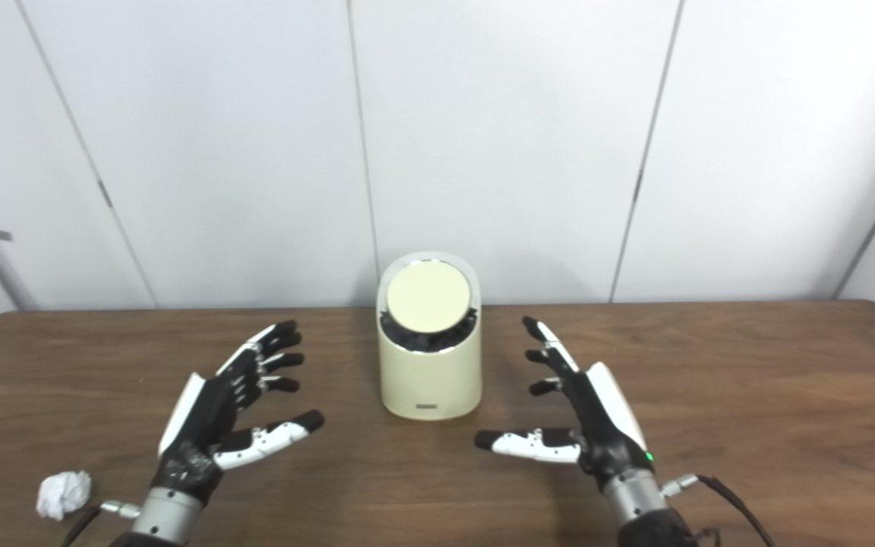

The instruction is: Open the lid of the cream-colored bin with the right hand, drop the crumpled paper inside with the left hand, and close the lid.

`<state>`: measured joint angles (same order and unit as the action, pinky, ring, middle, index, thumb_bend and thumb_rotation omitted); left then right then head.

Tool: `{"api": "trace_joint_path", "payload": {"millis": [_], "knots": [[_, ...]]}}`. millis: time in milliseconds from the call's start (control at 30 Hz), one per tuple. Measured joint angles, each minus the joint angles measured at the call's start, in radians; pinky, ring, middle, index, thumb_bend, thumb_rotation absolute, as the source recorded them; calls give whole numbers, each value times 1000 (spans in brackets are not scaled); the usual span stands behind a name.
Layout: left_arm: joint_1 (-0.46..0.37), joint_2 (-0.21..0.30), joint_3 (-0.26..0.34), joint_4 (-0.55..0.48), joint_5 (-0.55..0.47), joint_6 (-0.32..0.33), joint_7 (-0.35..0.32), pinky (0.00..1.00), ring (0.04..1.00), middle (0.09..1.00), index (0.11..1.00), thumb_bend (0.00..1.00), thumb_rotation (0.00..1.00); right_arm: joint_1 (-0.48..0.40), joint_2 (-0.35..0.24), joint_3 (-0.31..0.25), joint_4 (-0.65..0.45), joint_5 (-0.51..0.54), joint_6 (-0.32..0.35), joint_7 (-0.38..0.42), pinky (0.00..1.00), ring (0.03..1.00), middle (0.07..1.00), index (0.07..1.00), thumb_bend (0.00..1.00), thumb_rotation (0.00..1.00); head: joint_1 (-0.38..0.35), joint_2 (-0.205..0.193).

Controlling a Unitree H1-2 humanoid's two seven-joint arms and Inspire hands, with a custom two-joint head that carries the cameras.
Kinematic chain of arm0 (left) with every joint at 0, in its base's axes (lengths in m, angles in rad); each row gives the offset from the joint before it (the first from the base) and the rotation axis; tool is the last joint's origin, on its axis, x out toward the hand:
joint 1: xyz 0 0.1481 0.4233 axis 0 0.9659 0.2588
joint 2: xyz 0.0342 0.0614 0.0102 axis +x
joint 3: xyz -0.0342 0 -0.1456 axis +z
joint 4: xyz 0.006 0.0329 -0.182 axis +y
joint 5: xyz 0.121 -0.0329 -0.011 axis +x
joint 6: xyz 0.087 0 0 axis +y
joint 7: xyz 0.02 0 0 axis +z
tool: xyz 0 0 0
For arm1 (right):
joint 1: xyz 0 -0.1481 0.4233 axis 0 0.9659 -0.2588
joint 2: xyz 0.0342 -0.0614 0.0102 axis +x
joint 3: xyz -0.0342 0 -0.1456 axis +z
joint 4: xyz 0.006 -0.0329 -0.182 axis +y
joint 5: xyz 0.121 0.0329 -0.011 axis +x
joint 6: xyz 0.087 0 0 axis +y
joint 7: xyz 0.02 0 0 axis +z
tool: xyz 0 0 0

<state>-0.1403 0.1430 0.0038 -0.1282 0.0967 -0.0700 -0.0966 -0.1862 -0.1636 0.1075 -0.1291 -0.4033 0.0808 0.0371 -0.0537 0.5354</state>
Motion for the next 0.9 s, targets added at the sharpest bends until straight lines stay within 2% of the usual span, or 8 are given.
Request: {"api": "trace_joint_path", "payload": {"millis": [333, 667, 767, 800, 833, 900], "knots": [[-5, 0, -4, 0, -17, 7, -3, 670, 789, 859, 884, 773, 183, 2, 2, -2, 0, -5, 0, -1, 631, 855, 952, 940, 892, 333, 3, 2], [-5, 0, -6, 0, -16, 7, -3, 684, 795, 860, 884, 773, 178, 5, 1, 0, -8, -9, -1, -1, 648, 847, 941, 930, 880, 328, 2, 3], [-5, 0, -7, 0, -16, 7, -3, 664, 789, 859, 886, 763, 173, 5, -1, 11, -8, -47, -9, -10, 679, 864, 932, 898, 819, 358, 0, 3], [-5, 0, -8, 0, -16, 7, -3, 660, 789, 859, 885, 760, 170, 5, -4, 20, -8, -69, -15, -18, 697, 869, 931, 890, 784, 397, -2, 2], [-5, 0, -8, 0, -17, 7, -3, 655, 790, 860, 886, 757, 168, 3, -5, 29, -8, -94, -19, -24, 731, 878, 930, 894, 749, 450, -3, 0], [-5, 0, -10, 0, -17, 7, -6, 653, 786, 856, 882, 759, 170, -9, -4, 39, -8, -129, -18, -37, 758, 882, 938, 919, 718, 480, -3, 0]]}}
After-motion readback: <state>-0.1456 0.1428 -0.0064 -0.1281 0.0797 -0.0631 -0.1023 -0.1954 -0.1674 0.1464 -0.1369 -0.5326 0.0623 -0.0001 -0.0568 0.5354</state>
